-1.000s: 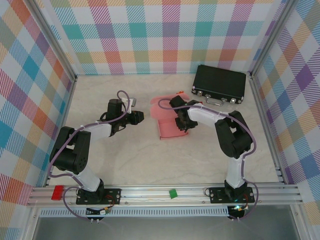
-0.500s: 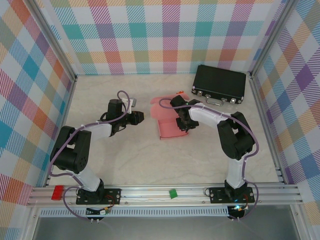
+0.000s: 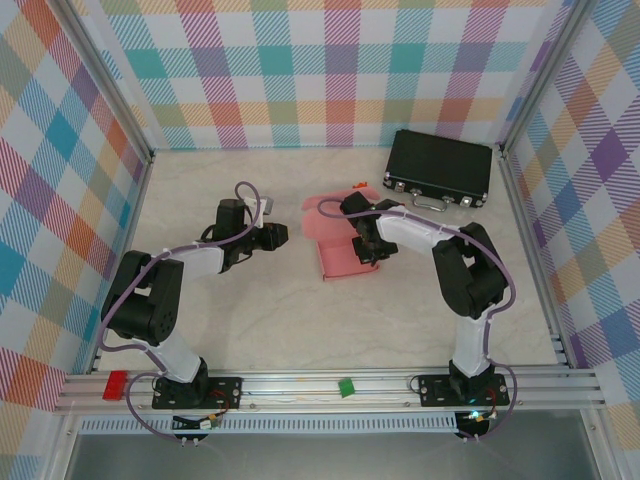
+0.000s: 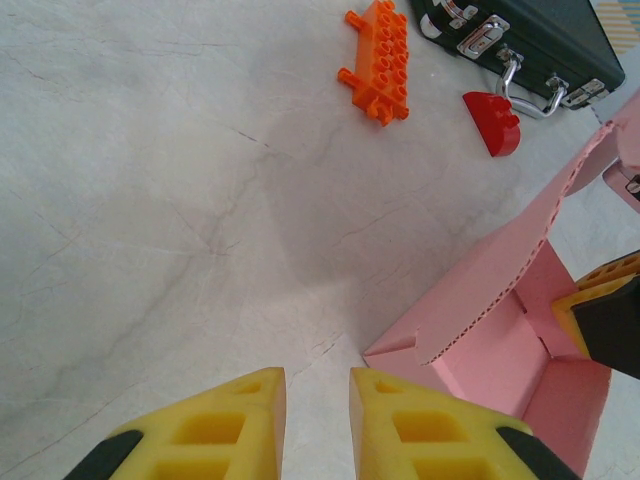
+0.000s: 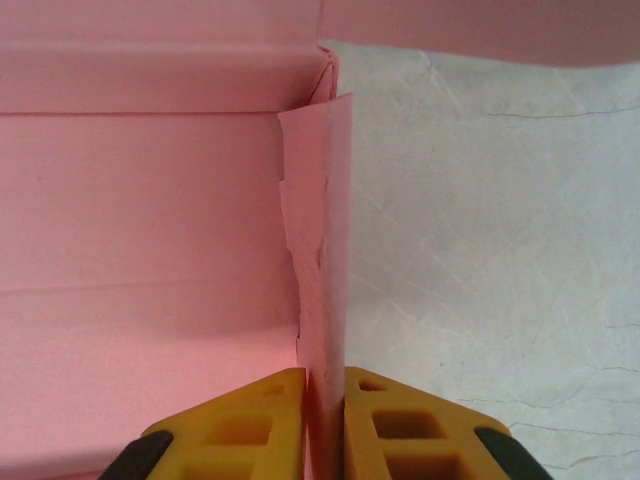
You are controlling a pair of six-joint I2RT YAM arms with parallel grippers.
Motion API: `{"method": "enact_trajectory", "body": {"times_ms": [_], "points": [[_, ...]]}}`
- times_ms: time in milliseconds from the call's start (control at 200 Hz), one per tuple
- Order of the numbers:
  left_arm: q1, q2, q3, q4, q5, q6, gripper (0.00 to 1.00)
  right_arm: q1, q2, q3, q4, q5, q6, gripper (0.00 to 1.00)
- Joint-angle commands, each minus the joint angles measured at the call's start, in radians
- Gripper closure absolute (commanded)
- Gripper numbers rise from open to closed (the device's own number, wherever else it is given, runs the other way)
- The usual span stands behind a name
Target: Fold the paper box
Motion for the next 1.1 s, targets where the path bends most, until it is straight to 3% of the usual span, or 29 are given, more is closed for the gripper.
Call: {"method": "enact_trajectory", "body": {"times_ms": [0,665,1095], "points": [[0.009,0.002,0.026,0.003,0.020,-0.003,0.76,-0.004,0.033,-0.012,-0.023,0.007,-0.009,0.85],[0.008,0.005,0.022,0.006,0.023,-0.003,0.76,-0.005,0.069,-0.029,-0.034,0.044,-0.007,0.85],[0.008,0.000,0.026,0.006,0.023,-0.005,0.76,-0.005,-0.011,-0.010,-0.004,0.015,0.021,0.73]]}}
